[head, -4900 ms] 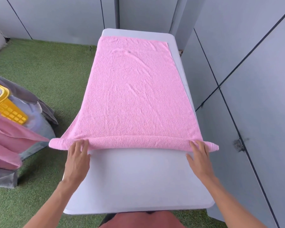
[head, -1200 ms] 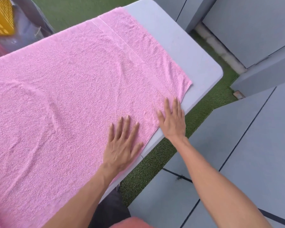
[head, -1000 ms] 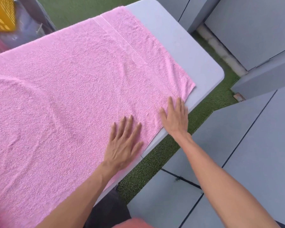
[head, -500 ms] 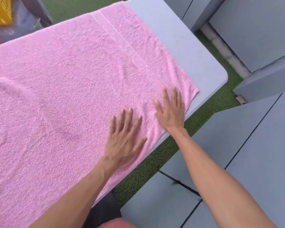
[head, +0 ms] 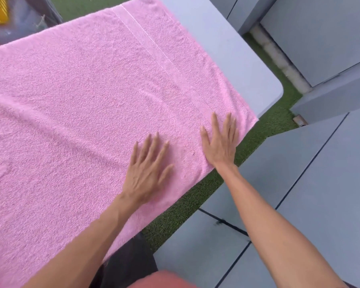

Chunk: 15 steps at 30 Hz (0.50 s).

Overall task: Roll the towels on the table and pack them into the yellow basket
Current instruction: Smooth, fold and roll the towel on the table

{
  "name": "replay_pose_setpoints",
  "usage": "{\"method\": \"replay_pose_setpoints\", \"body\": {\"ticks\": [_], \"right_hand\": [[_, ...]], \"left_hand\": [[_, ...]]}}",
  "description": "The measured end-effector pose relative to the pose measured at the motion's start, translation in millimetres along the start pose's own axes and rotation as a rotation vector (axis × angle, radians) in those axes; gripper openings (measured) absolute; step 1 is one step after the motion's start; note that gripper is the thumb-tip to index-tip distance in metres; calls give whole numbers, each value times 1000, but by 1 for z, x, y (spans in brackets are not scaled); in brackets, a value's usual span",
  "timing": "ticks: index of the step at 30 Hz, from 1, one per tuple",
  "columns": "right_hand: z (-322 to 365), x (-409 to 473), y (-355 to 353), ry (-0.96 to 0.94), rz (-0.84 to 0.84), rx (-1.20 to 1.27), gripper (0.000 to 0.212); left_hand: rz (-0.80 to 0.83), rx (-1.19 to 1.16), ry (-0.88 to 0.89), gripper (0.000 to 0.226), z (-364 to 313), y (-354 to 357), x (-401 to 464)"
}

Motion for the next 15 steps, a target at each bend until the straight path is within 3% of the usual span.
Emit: {"method": "replay_pose_setpoints", "body": {"ticks": [7,15], "right_hand": [[-11,-6,7,45,-35,17,68],[-12,-16,2,79,62,50,72]], "left_hand": [[33,40,-55,76,-9,4,-19],[73,3,11,68,2,4,-30]]}}
Point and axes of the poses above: each hand's wrist, its own x-axis towards the middle knuckle, its own y-axis out of the palm, z = x × y, the point moved 4 cm from there along x, towards the middle knuckle, and after that the axes turned 8 degrees about z, right-handed, at the moved point
